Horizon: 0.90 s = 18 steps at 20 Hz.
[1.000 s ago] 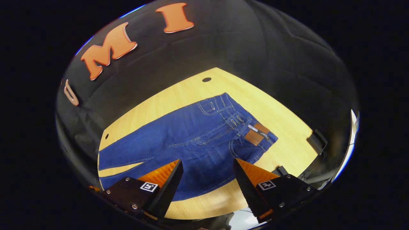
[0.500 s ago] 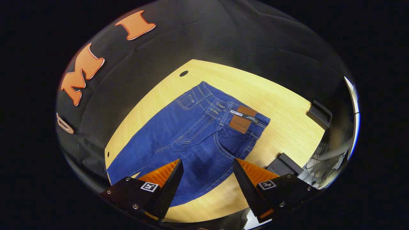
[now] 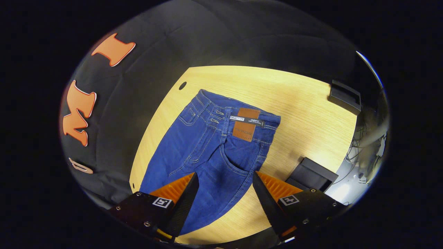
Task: Grasp the waist and the cuffs of the jeans and fold them to make the two legs overlap; first hold the waist and fold one-third of the jeans toward the cuffs, then hold the cuffs and fold the remaining one-third in the same direction to finish folding.
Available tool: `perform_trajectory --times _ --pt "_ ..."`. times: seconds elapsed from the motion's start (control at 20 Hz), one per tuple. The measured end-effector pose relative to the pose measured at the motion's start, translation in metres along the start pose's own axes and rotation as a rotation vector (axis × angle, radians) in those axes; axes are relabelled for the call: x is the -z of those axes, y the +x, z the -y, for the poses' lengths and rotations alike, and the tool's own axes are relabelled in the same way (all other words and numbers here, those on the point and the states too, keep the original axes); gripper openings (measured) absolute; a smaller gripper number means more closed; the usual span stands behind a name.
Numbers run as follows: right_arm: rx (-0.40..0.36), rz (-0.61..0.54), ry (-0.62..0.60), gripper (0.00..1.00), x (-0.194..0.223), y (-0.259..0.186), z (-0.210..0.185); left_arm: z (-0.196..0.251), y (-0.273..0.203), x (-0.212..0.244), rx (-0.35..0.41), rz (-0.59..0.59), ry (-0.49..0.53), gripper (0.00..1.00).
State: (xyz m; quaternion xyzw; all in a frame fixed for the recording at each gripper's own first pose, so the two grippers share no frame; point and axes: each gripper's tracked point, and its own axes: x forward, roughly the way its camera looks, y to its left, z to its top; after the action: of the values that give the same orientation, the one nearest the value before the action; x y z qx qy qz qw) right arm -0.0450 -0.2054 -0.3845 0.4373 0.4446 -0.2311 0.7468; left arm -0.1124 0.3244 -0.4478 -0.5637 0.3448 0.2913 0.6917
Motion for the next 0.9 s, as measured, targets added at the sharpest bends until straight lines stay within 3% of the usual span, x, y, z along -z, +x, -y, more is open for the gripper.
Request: perform_trajectory --times 0.1,0.2,0.25,0.4,0.55,0.85,0.9 --pt "-0.004 -0.011 0.011 0.97 0.002 0.002 0.001 -0.002 0.001 0.006 0.014 -0.013 -0.052 0.17" --pt "0.002 -0.023 0.022 0.97 0.002 0.005 0.006 -0.006 0.012 0.0 -0.008 0.007 -0.029 0.13" --pt "0.006 -0.03 0.025 0.97 0.003 0.007 0.009 -0.004 0.002 0.009 -0.019 0.002 -0.003 0.03" --pt "0.009 -0.03 0.04 0.96 -0.003 0.003 0.017 -0.004 -0.006 0.008 -0.075 0.022 0.077 0.03" --pt "0.059 -0.012 0.068 0.96 -0.011 0.002 0.039 0.003 -0.014 0.008 -0.064 0.043 0.079 0.01" --pt "0.018 -0.036 0.104 0.96 -0.023 0.032 0.033 0.007 -0.021 0.007 -0.074 0.048 0.086 0.01" --pt "0.023 -0.036 0.094 0.9 -0.023 0.041 0.031 0.012 -0.026 0.007 -0.062 0.049 0.09 0.01"
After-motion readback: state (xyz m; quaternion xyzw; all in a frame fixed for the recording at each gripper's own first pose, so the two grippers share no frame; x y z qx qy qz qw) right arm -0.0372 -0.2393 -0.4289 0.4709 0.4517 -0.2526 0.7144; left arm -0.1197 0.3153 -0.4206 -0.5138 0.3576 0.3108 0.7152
